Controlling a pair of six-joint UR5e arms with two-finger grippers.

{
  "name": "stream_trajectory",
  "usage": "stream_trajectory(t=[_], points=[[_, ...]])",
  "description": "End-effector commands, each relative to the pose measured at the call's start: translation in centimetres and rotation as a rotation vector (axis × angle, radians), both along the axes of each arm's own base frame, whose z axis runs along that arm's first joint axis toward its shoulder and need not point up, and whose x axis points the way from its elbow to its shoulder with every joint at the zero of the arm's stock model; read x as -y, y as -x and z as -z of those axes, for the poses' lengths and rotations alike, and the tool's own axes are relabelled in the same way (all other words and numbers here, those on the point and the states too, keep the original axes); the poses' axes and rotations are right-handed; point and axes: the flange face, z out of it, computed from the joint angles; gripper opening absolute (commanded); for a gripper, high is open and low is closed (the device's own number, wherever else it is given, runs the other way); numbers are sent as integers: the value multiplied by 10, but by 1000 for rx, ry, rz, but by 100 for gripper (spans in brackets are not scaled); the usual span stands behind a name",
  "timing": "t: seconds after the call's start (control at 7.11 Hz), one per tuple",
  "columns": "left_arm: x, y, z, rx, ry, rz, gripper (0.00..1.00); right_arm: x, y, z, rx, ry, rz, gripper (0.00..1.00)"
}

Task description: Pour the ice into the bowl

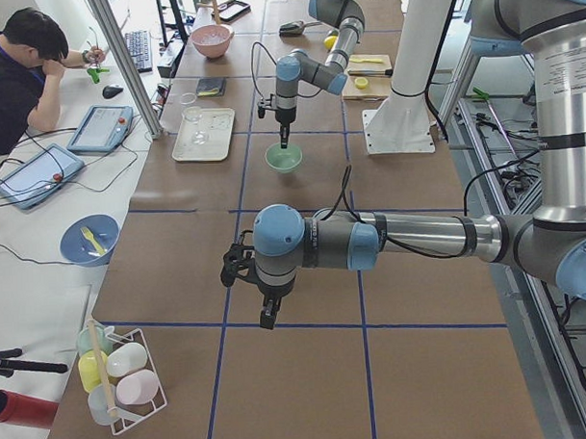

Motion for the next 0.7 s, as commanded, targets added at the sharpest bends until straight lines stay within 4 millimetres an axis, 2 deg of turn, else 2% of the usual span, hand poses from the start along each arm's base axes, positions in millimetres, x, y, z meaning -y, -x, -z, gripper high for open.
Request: stream_trajectory(t=[0.0,0.14,0.28,0.42,0.56], points=[[0,0,0,2,0,1,100,-2,2,-1,-2,1,-5,99],[0,0,-1,1,2,2,100,2,-3,6,0,-33,-29,100],[0,0,0,3,-3,1,100,14,-19,16,17,-58,-42,100],[2,1,7,10,-18,1,100,36,-49,24,41,-84,-59,100],[6,0,9,12,-25,0,100,64,-80,8,23,-125,-54,100]])
